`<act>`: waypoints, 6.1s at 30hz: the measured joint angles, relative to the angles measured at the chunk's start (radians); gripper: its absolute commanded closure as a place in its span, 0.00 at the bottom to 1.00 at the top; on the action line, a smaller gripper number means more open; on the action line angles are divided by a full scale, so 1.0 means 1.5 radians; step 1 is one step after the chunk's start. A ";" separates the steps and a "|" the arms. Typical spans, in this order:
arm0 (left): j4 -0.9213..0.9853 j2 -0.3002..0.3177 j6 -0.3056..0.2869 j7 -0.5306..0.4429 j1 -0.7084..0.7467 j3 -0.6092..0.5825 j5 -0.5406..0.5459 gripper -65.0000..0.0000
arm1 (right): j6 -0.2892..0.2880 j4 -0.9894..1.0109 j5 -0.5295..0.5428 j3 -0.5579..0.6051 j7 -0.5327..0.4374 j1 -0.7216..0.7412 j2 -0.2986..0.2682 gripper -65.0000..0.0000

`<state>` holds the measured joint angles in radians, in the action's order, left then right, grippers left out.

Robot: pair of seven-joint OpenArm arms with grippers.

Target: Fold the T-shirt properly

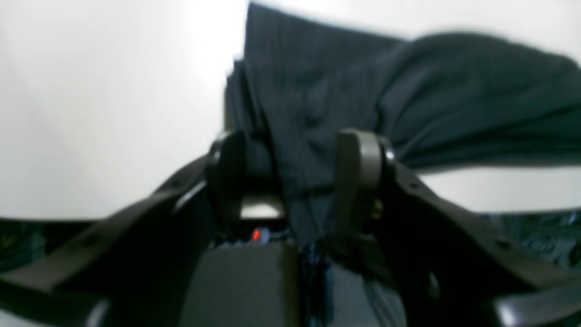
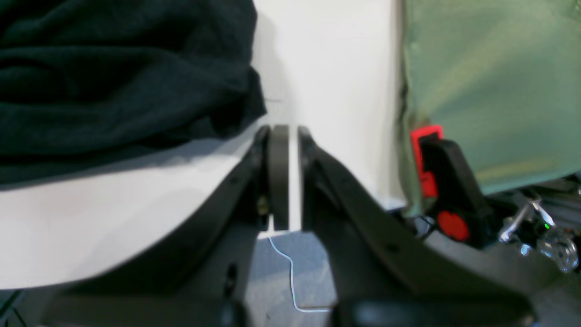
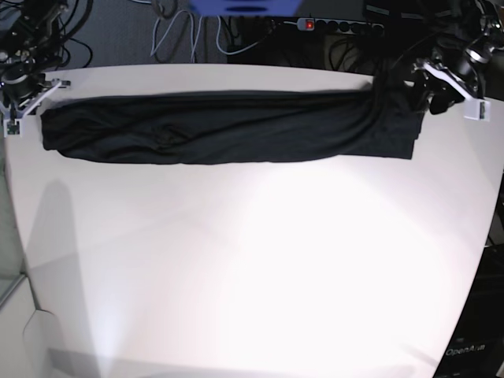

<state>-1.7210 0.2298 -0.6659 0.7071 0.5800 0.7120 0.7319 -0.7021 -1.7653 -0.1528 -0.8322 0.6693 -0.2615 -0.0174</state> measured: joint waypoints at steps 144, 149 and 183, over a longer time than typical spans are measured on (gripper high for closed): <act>0.216 -0.050 -0.023 0.055 -0.182 0.046 -0.049 0.33 | 0.000 0.015 0.000 0.092 0.005 0.018 -0.049 0.74; 0.213 -0.051 -0.023 0.044 -0.184 -0.007 -0.056 0.33 | 0.000 0.015 0.000 0.093 0.005 0.019 -0.049 0.74; -0.014 -0.103 -0.017 0.143 -0.174 0.005 -0.086 1.00 | 0.000 0.015 0.000 0.093 0.005 0.020 -0.046 0.74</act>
<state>-1.7420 0.0757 -0.6918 0.9211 0.3187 0.7189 0.6022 -0.7021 -1.7432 -0.1528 -0.6933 0.6762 -0.2310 -0.0856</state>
